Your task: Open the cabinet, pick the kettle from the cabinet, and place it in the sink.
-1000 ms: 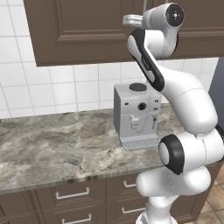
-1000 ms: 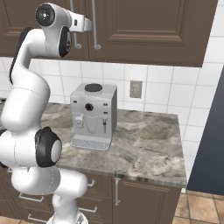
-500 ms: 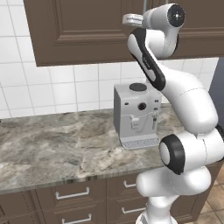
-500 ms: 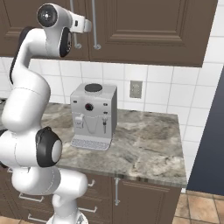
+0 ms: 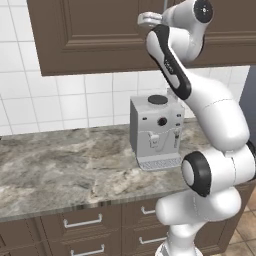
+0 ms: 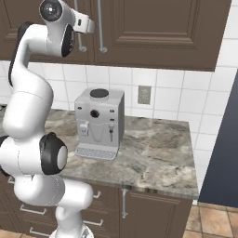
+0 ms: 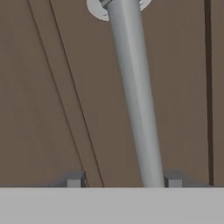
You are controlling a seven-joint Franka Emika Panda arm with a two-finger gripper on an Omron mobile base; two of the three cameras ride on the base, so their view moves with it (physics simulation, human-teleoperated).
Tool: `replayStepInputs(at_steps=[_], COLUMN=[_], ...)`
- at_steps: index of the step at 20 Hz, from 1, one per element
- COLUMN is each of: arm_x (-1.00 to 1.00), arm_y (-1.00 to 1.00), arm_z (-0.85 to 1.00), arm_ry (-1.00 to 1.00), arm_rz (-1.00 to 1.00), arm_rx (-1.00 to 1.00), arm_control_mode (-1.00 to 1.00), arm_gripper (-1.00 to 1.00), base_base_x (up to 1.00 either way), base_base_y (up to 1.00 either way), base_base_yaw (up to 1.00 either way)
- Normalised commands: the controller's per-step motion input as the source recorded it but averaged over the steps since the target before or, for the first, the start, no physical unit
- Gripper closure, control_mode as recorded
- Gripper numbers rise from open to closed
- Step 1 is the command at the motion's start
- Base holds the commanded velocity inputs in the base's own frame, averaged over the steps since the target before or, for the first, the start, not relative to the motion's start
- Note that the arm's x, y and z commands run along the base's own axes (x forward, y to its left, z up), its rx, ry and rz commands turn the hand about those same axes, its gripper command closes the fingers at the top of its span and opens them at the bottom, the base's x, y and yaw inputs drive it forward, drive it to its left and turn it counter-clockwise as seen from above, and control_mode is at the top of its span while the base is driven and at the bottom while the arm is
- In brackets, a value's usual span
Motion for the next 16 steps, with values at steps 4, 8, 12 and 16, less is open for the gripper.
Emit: replayStepInputs(at_steps=[4, 8, 12, 16], arm_x=[-0.01, -0.15, -0.26, -0.32], arm_y=[0.25, 0.31, 0.35, 0.38], arm_z=[0.00, 0.00, -0.03, -0.07], arm_ry=[0.16, 0.08, 0.01, 0.00], arm_rz=[0.12, 0.11, 0.09, 0.06], arm_rx=[0.08, 0.06, 0.05, 0.04], arm_control_mode=[-1.00, -1.00, -1.00, -1.00], arm_gripper=[1.00, 1.00, 1.00, 1.00], base_base_x=[0.00, 0.00, 0.00, 0.00], base_base_y=[0.00, 0.00, 0.00, 0.00], base_base_yaw=[0.00, 0.00, 0.00, 0.00])
